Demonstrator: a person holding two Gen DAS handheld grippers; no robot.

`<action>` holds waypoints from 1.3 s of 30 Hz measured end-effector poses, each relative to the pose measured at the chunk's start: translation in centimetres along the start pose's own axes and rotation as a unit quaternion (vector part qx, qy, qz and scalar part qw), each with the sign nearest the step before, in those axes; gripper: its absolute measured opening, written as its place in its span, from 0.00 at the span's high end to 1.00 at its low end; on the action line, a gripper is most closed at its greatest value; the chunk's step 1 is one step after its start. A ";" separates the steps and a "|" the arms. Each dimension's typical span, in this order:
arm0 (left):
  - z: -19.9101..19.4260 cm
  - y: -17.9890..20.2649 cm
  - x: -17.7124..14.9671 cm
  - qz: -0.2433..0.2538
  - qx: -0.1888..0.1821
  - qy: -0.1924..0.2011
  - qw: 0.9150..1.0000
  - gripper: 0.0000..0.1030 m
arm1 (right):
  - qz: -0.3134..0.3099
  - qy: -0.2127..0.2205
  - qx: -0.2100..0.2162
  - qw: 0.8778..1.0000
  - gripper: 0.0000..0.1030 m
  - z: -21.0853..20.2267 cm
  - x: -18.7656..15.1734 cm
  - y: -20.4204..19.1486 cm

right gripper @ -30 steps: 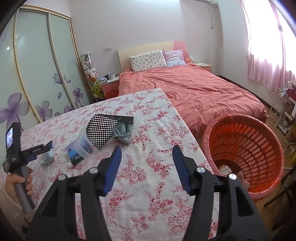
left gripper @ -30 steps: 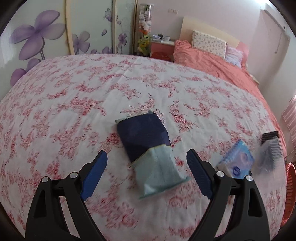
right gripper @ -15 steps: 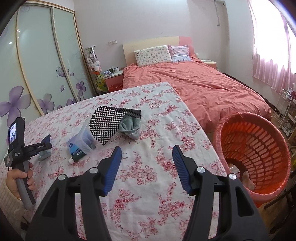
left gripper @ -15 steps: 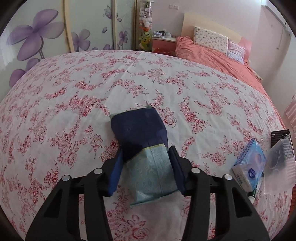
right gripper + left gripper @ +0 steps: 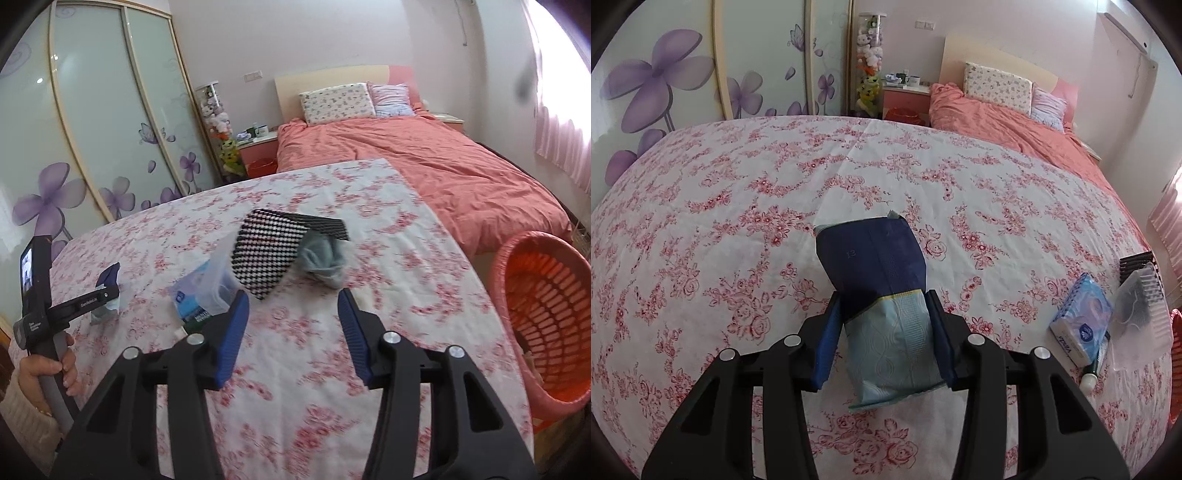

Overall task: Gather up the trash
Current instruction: 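Grasp the clear plastic container with the right gripper while the left gripper holds the pouch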

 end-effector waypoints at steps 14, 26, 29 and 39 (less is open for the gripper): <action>-1.3 0.7 0.1 0.016 -0.020 0.014 1.000 0.56 | 0.006 -0.034 0.075 0.997 0.74 2.8 -0.4 -4.6; -1.7 1.7 -0.3 0.023 -0.028 0.011 0.999 0.56 | 0.010 -0.082 0.167 0.982 0.89 4.4 -1.4 -6.9; -1.7 1.9 -0.4 0.027 -0.028 0.011 0.999 0.56 | 0.010 -0.084 0.182 0.980 0.89 4.4 -1.4 -7.4; -3.2 2.8 0.0 0.031 -0.035 0.022 0.999 0.56 | 0.007 -0.038 0.223 0.974 0.90 0.6 1.2 -9.4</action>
Point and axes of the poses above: each gripper's, at about its wrist camera, not at the fingertips, and z roughly the way its jaws point, y to its right, x to its top, the point moved 10 cm from there along z, roughly the way its jaws point, and after that the axes turned 8 degrees about z, right-handed, at the moved point
